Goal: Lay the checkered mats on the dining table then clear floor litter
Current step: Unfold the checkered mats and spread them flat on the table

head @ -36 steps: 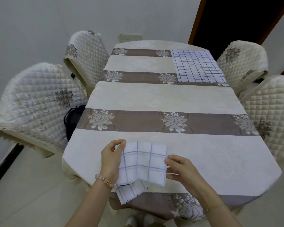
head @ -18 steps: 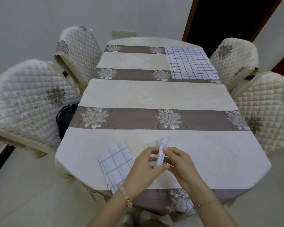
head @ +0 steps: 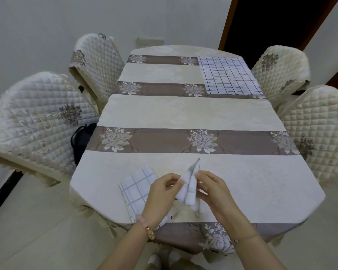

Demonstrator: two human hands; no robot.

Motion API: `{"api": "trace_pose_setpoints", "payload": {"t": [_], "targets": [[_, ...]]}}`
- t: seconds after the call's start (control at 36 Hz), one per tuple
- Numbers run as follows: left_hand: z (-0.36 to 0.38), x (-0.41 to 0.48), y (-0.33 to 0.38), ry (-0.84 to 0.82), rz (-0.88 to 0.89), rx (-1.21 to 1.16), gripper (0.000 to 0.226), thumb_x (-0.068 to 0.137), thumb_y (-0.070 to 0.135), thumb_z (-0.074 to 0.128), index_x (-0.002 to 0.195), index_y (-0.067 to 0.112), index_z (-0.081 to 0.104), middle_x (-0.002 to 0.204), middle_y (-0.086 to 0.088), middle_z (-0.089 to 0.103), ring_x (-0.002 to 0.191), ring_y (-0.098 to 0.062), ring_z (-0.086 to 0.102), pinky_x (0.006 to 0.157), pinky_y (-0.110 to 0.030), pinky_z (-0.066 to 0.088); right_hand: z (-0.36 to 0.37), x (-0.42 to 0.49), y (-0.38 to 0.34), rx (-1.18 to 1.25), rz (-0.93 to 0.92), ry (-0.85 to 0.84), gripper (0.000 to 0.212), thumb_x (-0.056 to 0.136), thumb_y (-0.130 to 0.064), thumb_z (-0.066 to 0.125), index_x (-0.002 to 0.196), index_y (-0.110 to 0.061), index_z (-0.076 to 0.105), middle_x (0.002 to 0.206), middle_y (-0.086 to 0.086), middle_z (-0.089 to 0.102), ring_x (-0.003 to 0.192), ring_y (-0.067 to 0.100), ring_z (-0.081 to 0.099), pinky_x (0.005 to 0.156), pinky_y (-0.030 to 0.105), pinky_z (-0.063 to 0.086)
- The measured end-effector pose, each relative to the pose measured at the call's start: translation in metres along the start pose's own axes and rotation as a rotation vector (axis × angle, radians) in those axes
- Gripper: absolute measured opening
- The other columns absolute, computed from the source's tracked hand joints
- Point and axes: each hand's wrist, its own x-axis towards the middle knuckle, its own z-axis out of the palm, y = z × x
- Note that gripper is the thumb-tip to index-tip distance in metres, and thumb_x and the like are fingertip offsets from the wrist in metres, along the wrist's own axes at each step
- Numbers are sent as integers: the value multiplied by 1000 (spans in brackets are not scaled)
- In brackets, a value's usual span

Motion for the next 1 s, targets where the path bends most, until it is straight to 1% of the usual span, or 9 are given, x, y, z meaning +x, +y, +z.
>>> {"api": "trace_pose_setpoints", "payload": {"t": [0.19, 0.42, 0.5, 0.61, 0.69, 0.75, 0.81, 0.92, 1.0], "targets": [[-27, 11, 2, 199, 33, -73, 10, 86, 15, 64, 78, 9, 66, 65, 13, 60, 65, -2, 52, 57, -16, 43, -17, 4, -8, -86, -47, 73, 11, 89, -16, 57, 82, -11, 64, 81, 1, 61, 81, 18, 53, 71, 29, 41], [-45, 24, 7, 303, 72, -92, 5, 87, 17, 64, 82, 17, 65, 50, 10, 30, 46, -4, 27, 43, -12, 25, -38, 12, -26, -391, -163, 119, 8, 87, -18, 64, 85, -16, 71, 87, -17, 68, 64, -20, 58, 57, -4, 42], [-47, 24, 6, 194, -107, -254, 9, 89, 24, 60, 95, 18, 62, 59, 1, 50, 48, -3, 46, 43, -11, 37, -43, 14, -30, -412, -157, 102, 9, 89, -22, 61, 93, -20, 69, 92, -21, 64, 73, -18, 59, 57, -6, 40], [-45, 21, -6, -166, -380, -449, 24, 85, 26, 62, 105, 13, 62, 97, -4, 70, 87, -19, 66, 75, -42, 57, -51, 14, -34, -402, -137, 91, 23, 92, -27, 56, 112, -20, 63, 106, -17, 59, 97, 2, 55, 80, 8, 40], [-37, 12, -17, -270, -406, -311, 15, 88, 15, 62, 102, 12, 65, 100, -6, 72, 93, -20, 69, 81, -40, 57, -57, 15, -34, -402, -131, 96, 31, 93, -26, 53, 122, -17, 58, 115, -12, 53, 108, 5, 47, 91, 20, 33], [-28, 8, -22, -269, -376, -223, 4, 88, 14, 62, 86, 12, 64, 87, -4, 71, 85, -16, 69, 84, -37, 57, -61, 15, -34, -403, -123, 97, 34, 94, -26, 51, 126, -15, 56, 116, -12, 51, 109, 5, 45, 92, 21, 32], [-19, 8, -22, -240, -343, -181, 13, 89, 13, 61, 76, 11, 60, 74, -1, 65, 75, -10, 67, 86, -36, 57, -65, 15, -33, -406, -115, 97, 35, 95, -26, 50, 127, -15, 55, 117, -12, 51, 110, 5, 45, 93, 21, 32], [-10, 13, -16, -168, -304, -231, 13, 90, 12, 58, 77, 11, 56, 72, 1, 58, 70, -10, 61, 74, -28, 57, -71, 13, -30, -354, -94, 118, 35, 94, -29, 52, 126, -18, 56, 118, -12, 52, 111, 7, 46, 94, 24, 33], [-12, 16, -14, -102, -286, -222, 15, 91, 16, 57, 76, 18, 56, 72, 5, 52, 68, -10, 52, 63, -22, 49, -73, 15, -29, -351, -103, 230, 19, 92, -24, 56, 108, -18, 65, 112, -6, 61, 101, 14, 55, 83, 24, 41]]}}
